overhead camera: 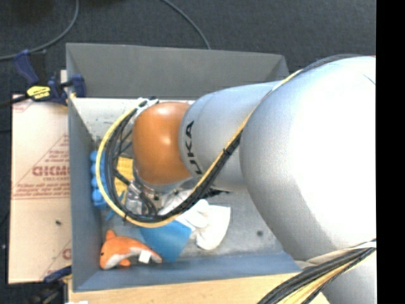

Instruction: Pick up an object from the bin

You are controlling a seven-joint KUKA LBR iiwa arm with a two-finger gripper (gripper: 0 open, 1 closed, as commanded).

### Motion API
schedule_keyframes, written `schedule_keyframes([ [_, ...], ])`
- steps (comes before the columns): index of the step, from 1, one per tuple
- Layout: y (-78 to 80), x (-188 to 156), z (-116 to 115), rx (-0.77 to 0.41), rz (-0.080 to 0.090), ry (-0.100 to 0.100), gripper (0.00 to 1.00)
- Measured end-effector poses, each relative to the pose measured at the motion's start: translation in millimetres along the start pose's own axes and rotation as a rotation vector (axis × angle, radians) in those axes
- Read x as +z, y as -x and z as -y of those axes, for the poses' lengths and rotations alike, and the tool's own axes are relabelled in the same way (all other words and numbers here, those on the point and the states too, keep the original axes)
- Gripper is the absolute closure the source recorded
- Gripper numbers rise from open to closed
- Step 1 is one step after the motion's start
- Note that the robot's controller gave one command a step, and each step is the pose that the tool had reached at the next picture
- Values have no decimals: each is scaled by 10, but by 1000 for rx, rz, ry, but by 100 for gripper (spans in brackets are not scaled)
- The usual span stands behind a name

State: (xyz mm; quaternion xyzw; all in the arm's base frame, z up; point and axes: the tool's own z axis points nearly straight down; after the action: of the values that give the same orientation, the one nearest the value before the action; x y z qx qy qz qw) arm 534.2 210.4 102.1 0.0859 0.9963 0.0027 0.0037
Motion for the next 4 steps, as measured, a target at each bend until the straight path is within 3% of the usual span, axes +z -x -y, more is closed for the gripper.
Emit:
schedule_keyframes([
  [1, 38, 328, 0, -15, -4, -2, 100],
  [2, -177, 170, -210, 79, -2, 0, 100],
  [4, -173, 170, -205, 85, -2, 0, 100],
])
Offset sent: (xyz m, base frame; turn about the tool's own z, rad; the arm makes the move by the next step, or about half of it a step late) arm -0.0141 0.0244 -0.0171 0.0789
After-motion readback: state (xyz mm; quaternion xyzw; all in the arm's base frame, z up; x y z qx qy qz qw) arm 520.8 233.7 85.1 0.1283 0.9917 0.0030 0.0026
